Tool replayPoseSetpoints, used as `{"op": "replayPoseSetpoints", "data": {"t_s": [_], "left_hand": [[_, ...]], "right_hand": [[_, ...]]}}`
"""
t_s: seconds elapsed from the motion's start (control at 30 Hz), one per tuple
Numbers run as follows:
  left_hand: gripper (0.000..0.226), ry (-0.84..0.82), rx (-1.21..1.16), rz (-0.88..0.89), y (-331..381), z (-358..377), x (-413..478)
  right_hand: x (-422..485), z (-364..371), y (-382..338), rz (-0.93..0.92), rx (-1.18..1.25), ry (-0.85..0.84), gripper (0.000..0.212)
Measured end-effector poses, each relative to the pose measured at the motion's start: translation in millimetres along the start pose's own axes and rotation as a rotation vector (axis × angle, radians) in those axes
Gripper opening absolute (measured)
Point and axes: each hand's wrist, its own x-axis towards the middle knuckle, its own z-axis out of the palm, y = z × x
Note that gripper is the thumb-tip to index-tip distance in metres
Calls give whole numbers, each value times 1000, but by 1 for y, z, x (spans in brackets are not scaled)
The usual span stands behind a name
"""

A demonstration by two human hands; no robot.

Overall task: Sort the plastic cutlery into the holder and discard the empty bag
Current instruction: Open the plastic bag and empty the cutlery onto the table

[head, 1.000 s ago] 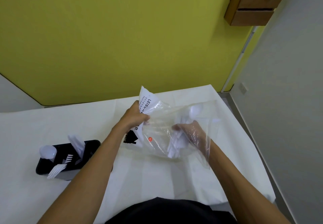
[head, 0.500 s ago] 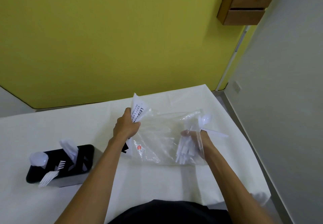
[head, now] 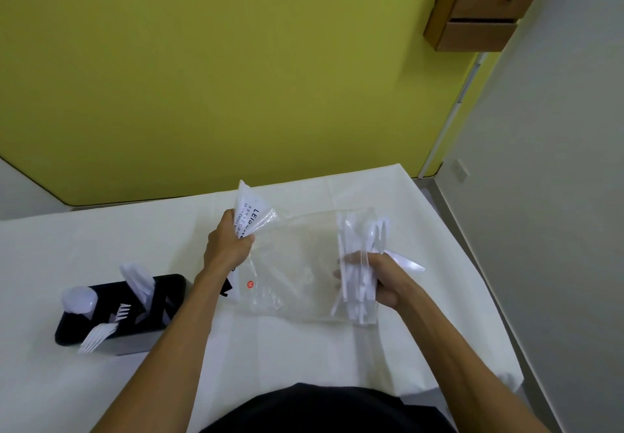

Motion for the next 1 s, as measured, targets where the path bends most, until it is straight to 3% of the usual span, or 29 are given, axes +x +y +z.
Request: {"op": "replayPoseSetpoints", "data": {"t_s": [0.2,0.3,0.43,0.63,0.7,0.77,0.83,0.9,1.0], "left_hand": [[30,-55,12,-1,5,9,-5],[29,-79,8,-8,6,15,-7],[28,-38,-11,-52,4,19,-9],[27,-46,-17,-34,-1,23,-22],[30,-88,-10,42,4,24,-25],[35,-93,-3,90,12,20,-24],[38,-78,-8,105,19,9,-20],[39,-82,-43,111,27,-5,-15],[43,-103,-67,124,40,-19,-12]], "right_hand": [[6,-17,-10,-1,-386,171,10],[7,-24,-12,-45,-399,264,14],[11,-25,-7,7,-447,282,39],[14,-27,-2,23,-796,310,47],[14,-14,-9,2,-893,212,73],[17,-11,-15,42,-751,113,98],[20,-25,-16,85,-598,115,92],[17,-34,-13,96,-464,243,73],[14,-34,-7,-33,-449,431,46]]}}
